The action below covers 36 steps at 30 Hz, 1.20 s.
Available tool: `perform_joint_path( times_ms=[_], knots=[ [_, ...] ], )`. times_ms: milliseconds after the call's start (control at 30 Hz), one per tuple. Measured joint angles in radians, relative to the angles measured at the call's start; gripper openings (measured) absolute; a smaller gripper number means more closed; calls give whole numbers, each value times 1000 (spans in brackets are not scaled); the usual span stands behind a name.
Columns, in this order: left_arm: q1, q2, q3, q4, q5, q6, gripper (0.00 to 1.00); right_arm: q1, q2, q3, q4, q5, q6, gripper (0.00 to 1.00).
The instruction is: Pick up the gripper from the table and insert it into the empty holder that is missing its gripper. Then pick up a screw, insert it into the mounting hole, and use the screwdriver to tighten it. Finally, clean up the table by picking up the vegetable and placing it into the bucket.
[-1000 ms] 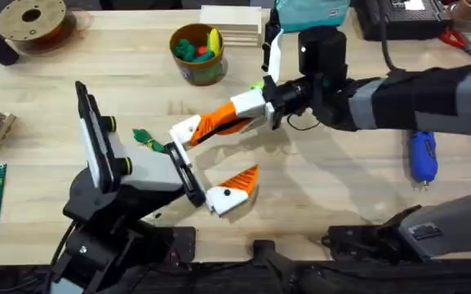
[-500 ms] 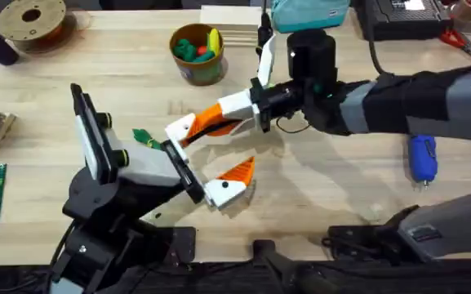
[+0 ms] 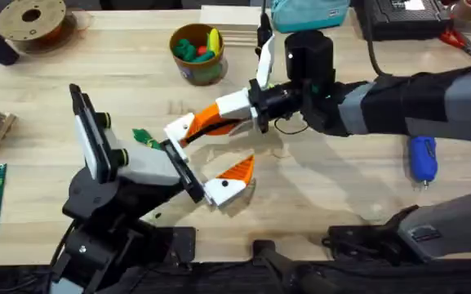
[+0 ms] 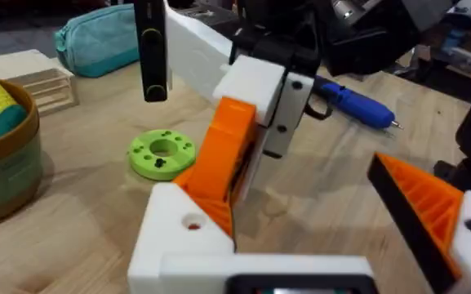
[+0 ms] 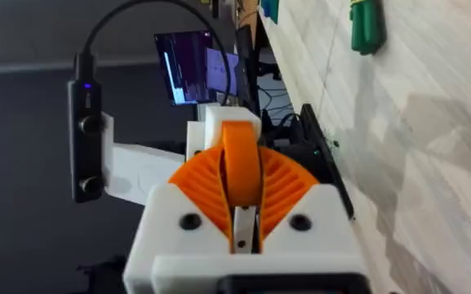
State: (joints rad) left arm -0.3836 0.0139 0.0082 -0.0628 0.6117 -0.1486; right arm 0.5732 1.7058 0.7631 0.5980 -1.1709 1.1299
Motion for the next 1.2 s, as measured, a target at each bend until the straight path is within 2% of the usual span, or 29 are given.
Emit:
perform_joint_path(
  times_ms=[33, 133, 200, 267, 400, 733, 767, 800, 833, 1033, 1133, 1200],
  knots=[
    [0, 0, 0, 0, 0, 2, 987, 2, 0, 0, 3, 0, -3, 178],
    [0, -3, 0, 3, 5, 21, 987, 8, 8, -1, 32, 0, -24, 477],
    [-3, -3, 0, 4, 13, 33, 987, 17, 18, -4, 53, -10, -36, 632],
    [-12, -3, 0, 4, 55, 43, 987, 34, 26, -6, 74, -18, -40, 719],
    [-26, -3, 0, 2, 100, 52, 988, 53, 27, -6, 78, -32, -45, 738],
    [-26, -3, 0, 1, 126, 59, 987, 41, 27, -6, 79, -31, -45, 758],
    [-26, -3, 0, 1, 126, 59, 987, 32, 27, -6, 79, -25, -44, 766],
    [-26, -3, 0, 1, 126, 59, 987, 21, 27, -6, 79, -20, -42, 852],
    [-26, -3, 0, 1, 127, 59, 987, 9, 27, -6, 79, -12, -41, 877],
    [-26, -3, 0, 1, 129, 60, 987, -88, 27, 5, 68, 29, -63, 889],
    [-26, -3, 0, 0, 129, 60, 987, -142, 27, 41, 55, 42, -88, 890],
    [-26, -3, 0, 0, 129, 60, 987, -176, 27, 85, -10, 63, -121, 890]
  ],
)
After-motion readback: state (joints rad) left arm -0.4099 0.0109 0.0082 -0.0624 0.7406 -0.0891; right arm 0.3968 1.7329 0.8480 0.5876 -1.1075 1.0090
